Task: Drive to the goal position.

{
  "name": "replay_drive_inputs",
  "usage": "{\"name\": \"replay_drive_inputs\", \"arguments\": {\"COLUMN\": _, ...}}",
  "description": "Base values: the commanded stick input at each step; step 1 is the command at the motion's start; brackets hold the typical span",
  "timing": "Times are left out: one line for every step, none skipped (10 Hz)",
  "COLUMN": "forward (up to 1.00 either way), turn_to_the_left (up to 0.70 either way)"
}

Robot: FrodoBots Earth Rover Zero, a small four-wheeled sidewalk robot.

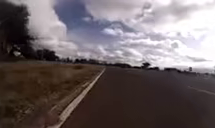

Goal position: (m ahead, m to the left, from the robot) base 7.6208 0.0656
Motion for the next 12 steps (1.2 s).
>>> {"name": "replay_drive_inputs", "arguments": {"forward": 1.00, "turn_to_the_left": -0.32}}
{"name": "replay_drive_inputs", "arguments": {"forward": 0.99, "turn_to_the_left": -0.03}}
{"name": "replay_drive_inputs", "arguments": {"forward": 0.98, "turn_to_the_left": -0.09}}
{"name": "replay_drive_inputs", "arguments": {"forward": 0.99, "turn_to_the_left": -0.18}}
{"name": "replay_drive_inputs", "arguments": {"forward": 1.00, "turn_to_the_left": -0.29}}
{"name": "replay_drive_inputs", "arguments": {"forward": 0.99, "turn_to_the_left": 0.00}}
{"name": "replay_drive_inputs", "arguments": {"forward": 0.98, "turn_to_the_left": 0.00}}
{"name": "replay_drive_inputs", "arguments": {"forward": 0.99, "turn_to_the_left": 0.00}}
{"name": "replay_drive_inputs", "arguments": {"forward": 0.98, "turn_to_the_left": 0.00}}
{"name": "replay_drive_inputs", "arguments": {"forward": 0.99, "turn_to_the_left": 0.00}}
{"name": "replay_drive_inputs", "arguments": {"forward": 1.00, "turn_to_the_left": 0.00}}
{"name": "replay_drive_inputs", "arguments": {"forward": 0.98, "turn_to_the_left": 0.00}}
